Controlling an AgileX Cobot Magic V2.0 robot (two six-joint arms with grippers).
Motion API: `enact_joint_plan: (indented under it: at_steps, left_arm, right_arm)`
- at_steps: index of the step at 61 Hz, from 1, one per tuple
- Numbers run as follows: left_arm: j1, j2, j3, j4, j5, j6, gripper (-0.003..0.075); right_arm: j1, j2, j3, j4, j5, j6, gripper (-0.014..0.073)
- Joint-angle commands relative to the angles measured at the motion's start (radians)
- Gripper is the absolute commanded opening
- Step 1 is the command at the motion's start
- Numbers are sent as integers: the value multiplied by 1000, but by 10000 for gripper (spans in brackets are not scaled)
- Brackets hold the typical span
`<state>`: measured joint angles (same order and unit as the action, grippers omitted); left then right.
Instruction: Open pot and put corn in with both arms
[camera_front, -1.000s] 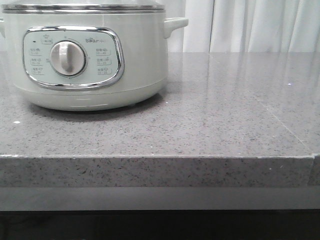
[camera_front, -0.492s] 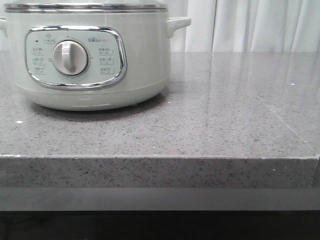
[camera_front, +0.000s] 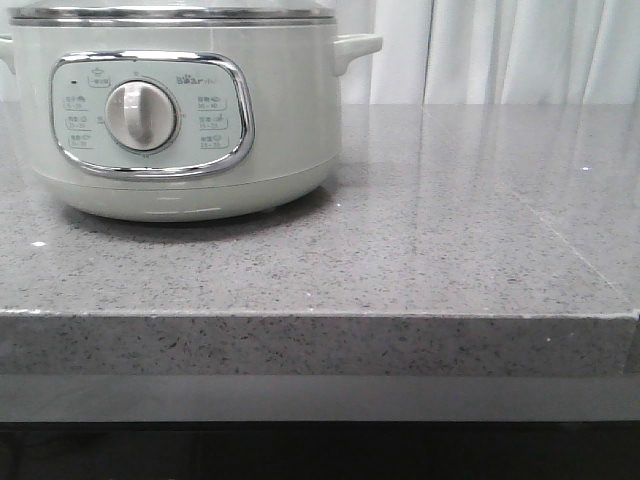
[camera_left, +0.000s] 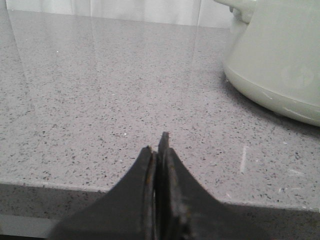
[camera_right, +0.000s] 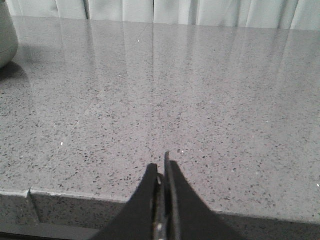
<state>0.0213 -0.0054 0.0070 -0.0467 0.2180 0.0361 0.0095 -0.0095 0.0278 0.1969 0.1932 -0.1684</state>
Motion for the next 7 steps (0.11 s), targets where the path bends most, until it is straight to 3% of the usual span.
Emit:
enact_joint_plan:
  at_steps: [1, 7]
  left_arm:
    - [0, -23, 0, -8, -82, -12, -18]
    - [0, -23, 0, -8, -82, -12, -18]
  right_arm:
    - [-8, -21, -3, -7, -76, -1, -66]
    - [-8, -21, -3, -7, -76, -1, -66]
